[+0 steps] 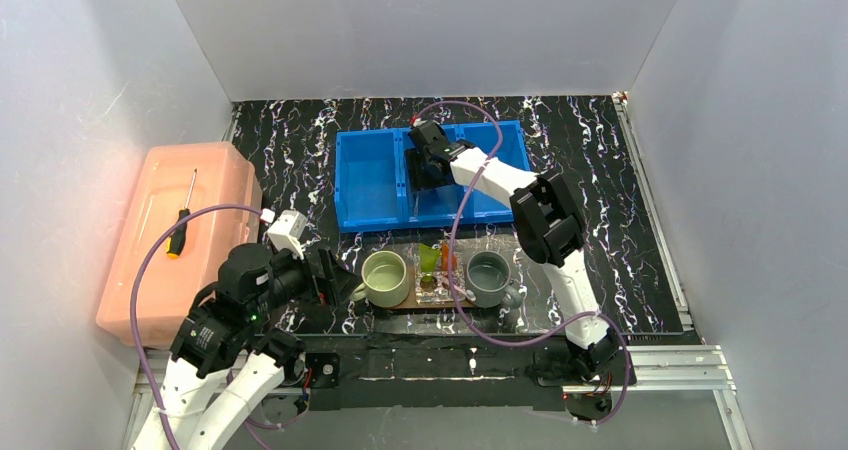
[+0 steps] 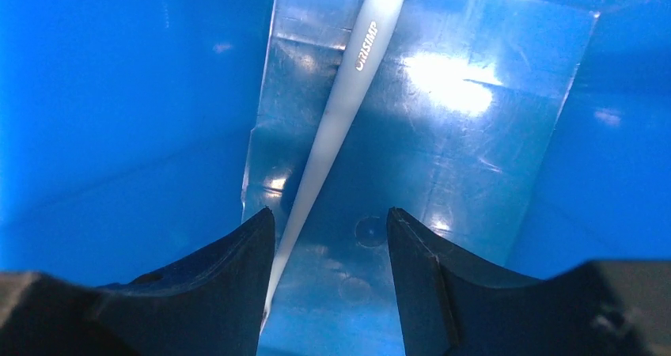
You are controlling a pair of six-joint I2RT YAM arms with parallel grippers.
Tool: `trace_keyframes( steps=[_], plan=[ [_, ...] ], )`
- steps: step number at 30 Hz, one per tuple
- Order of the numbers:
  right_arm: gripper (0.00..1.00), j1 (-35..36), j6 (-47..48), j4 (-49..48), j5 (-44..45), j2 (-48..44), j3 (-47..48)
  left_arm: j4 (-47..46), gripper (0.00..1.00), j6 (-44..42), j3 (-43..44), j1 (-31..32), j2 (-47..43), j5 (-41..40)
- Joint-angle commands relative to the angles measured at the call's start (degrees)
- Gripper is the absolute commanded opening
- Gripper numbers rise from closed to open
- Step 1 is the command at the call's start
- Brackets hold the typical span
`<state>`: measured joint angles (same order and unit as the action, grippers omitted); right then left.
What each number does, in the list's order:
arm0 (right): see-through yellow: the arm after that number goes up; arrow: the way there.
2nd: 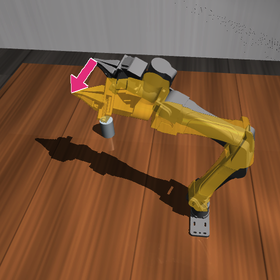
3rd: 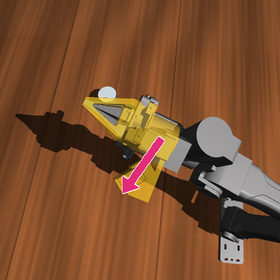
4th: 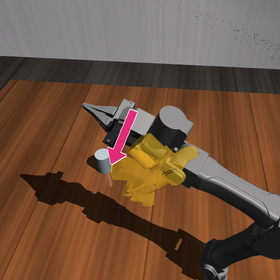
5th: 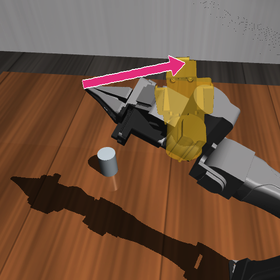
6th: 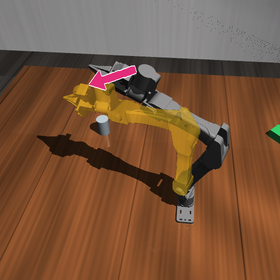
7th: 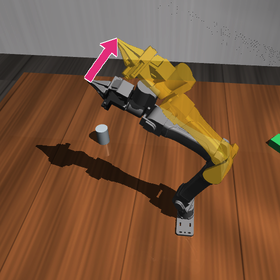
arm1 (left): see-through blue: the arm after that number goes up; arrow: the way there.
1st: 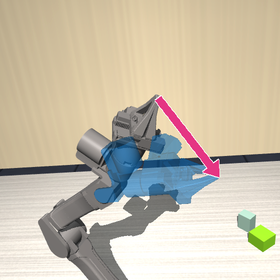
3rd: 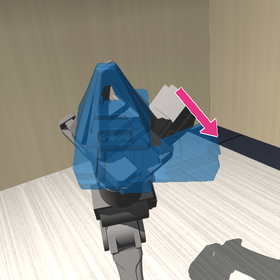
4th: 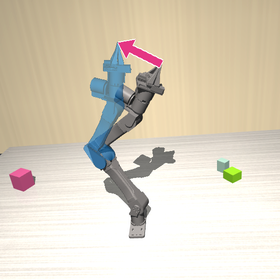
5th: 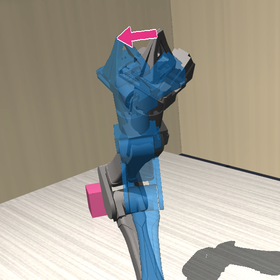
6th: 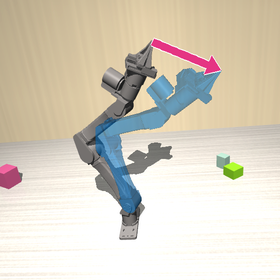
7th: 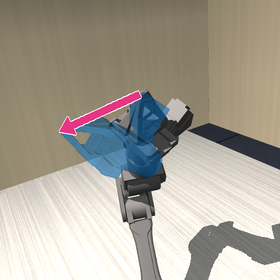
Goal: Prepare toiletry sets of a toothbrush and toothpaste on the tray
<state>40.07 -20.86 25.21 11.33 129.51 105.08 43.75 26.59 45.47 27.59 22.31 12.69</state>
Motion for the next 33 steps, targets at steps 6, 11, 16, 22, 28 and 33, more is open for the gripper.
trace_keyframes(
  steps=[6,11,16,22,28,33],
  plan=[
    [0.59,-0.35,1.26,0.80,-0.88,4.04,5.08,-0.42,0.98,-0.92,-0.12,0.00,0.55,0.50],
    [0.51,-0.35,2.58,2.21,-0.03,4.76,5.49,-0.42,0.98,-0.92,-0.12,-0.04,0.70,0.50],
    [0.38,-0.35,4.31,3.85,1.67,4.96,5.49,-0.42,0.98,-0.86,-0.12,-0.08,0.80,0.45],
    [0.22,-0.35,6.36,5.54,3.19,5.16,5.05,-0.42,0.98,-0.84,-0.12,-0.08,0.77,0.41],
    [0.01,-0.35,6.88,5.26,2.89,4.73,3.53,-0.42,0.98,-0.84,-0.12,-0.06,0.86,0.32],
    [0.01,-0.35,6.68,3.68,1.94,3.53,2.40,-0.42,0.98,-0.78,-0.14,-0.08,0.98,0.23]
  ],
)
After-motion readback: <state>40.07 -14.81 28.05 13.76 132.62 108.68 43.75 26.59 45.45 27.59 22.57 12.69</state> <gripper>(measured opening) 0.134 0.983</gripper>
